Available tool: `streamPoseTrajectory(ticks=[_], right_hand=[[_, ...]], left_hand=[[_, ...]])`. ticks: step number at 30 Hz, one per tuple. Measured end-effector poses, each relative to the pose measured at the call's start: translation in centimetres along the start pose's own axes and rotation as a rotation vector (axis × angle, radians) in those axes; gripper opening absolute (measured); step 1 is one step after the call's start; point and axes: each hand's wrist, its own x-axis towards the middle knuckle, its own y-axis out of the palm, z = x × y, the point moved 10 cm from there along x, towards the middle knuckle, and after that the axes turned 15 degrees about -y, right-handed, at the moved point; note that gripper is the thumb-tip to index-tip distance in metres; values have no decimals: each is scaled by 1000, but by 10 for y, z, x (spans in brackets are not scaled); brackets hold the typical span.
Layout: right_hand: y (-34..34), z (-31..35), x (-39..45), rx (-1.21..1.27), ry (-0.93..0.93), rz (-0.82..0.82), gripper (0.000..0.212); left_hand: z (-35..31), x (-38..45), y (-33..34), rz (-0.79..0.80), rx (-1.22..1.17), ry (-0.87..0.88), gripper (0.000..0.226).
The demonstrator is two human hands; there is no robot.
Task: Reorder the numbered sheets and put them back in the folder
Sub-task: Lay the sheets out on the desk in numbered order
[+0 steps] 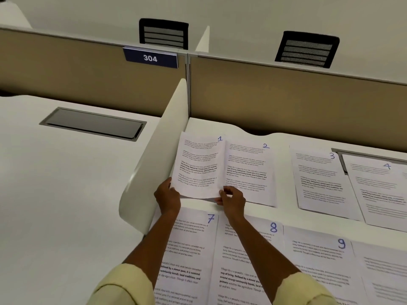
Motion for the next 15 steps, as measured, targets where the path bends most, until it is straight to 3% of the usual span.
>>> streamPoseTrajectory(ticks=[10, 15], right_hand=[[13, -9, 13, 7, 57, 2, 13], [-9, 2, 19, -502, -192, -83, 25]], left_hand=[[12, 24, 18, 6, 9, -49, 41], [12, 9, 22, -50, 54, 56, 40]])
